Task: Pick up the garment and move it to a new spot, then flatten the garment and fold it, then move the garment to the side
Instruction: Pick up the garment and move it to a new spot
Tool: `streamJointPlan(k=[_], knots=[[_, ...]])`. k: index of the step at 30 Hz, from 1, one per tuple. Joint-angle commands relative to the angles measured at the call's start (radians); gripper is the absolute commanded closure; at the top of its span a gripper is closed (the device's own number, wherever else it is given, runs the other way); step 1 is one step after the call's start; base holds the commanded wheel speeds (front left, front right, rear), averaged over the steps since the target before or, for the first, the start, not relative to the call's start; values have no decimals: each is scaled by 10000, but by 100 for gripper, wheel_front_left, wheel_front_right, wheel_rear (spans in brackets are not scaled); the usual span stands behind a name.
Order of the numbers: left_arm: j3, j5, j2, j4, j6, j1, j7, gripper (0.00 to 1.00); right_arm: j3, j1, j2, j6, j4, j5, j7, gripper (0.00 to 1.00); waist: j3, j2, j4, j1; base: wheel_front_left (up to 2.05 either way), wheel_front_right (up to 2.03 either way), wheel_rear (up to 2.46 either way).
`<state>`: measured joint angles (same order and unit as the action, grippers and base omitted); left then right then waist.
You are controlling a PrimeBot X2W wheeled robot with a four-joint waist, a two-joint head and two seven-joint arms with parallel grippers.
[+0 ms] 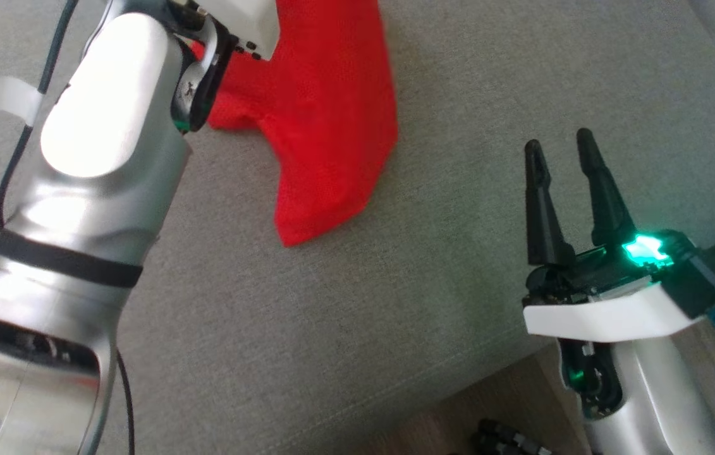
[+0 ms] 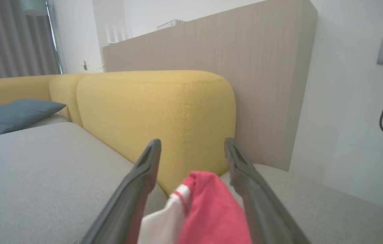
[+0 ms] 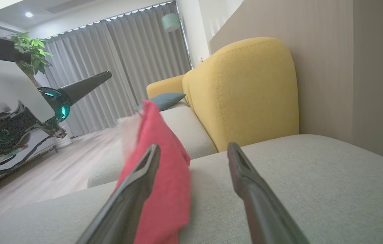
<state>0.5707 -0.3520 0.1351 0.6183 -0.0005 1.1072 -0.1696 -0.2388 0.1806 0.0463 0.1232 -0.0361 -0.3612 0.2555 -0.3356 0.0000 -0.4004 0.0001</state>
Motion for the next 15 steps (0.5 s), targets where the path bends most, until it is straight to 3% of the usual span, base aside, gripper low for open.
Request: streamJointPlan(k=[1, 8, 15], knots=[[-254, 72, 254, -168, -19, 560, -124, 0, -121, 209, 39, 75, -354, -41, 63, 0, 42, 0, 128, -1, 0, 0, 0], [-344, -48, 247, 356, -172, 580, -649, 0, 176, 206, 39, 75, -187, 253, 63, 0, 343, 0, 1214, -1, 0, 0, 0], [-880, -251, 784, 9, -32, -520, -899, 0, 563, 149, 39, 75, 114, 767, 63, 0, 949, 0, 2580, -1, 0, 0, 0]])
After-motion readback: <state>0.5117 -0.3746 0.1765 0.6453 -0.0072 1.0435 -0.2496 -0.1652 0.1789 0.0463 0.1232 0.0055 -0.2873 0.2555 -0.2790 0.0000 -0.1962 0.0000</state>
